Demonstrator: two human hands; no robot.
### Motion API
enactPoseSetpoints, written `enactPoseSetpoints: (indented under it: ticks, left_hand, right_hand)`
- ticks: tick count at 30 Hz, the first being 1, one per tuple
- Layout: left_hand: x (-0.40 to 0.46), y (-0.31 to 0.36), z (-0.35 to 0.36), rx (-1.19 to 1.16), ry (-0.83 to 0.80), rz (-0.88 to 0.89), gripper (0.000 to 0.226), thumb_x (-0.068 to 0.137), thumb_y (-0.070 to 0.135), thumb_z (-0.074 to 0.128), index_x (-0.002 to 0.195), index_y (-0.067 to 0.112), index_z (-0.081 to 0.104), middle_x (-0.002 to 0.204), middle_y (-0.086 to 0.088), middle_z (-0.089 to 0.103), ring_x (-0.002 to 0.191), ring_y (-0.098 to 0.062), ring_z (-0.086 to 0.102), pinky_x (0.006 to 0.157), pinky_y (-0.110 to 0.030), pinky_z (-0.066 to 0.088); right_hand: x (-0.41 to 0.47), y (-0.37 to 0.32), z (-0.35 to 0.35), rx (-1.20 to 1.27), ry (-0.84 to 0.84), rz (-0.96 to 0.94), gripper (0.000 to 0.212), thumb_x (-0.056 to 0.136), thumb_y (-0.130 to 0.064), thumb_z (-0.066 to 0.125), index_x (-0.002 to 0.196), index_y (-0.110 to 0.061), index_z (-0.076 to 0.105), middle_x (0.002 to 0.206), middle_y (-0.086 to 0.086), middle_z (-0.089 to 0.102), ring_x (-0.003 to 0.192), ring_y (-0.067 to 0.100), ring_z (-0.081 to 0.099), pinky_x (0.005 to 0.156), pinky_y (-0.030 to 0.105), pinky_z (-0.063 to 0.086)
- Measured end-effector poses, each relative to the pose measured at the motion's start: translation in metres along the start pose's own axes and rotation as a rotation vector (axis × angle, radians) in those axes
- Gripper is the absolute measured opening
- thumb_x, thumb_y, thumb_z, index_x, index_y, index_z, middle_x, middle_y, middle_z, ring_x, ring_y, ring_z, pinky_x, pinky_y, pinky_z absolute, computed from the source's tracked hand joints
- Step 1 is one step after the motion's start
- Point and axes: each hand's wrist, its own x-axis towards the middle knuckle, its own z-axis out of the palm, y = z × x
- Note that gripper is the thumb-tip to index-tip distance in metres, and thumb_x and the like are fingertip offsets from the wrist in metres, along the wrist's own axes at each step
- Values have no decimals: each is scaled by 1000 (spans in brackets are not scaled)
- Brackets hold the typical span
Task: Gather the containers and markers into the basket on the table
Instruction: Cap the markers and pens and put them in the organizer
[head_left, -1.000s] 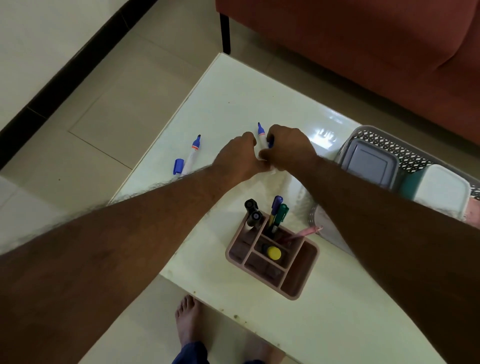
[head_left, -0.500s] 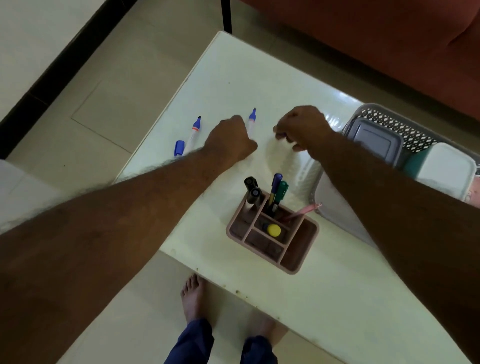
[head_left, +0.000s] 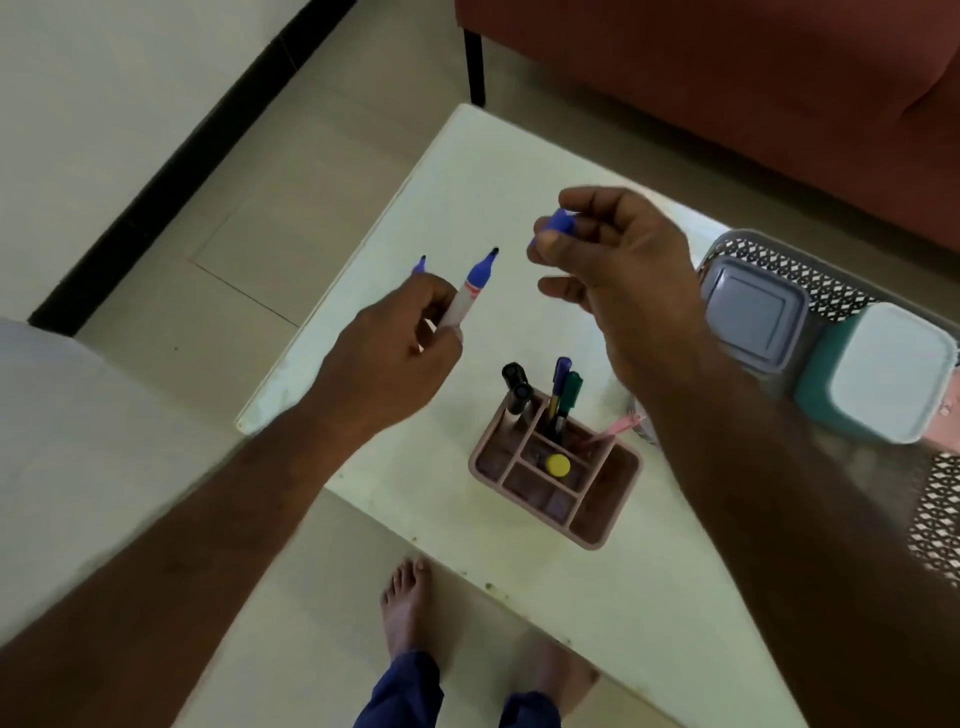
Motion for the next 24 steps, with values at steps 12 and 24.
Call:
enactPoseSetpoints:
  ticks: [12,24]
  left_hand:
    - [-29,5,-9,26,20,99,14,95,32,56,108,26,54,85,10,60,73,-15,58,62,-17,47]
    - [-36,4,-7,18,11,191,14,100,26,51,113,20,53,87,9,54,73,-15,53,64,-14,45]
  right_hand:
    - [-52,-2,20,143,25,-74,19,95,-4,61,111,-13,60,106,9,73,95,20,74,75,37,62]
    - [-58,6,17,-76,-32,-87,22,92,-6,65,110,-17,62,105,7,72,89,18,74,70,28,62]
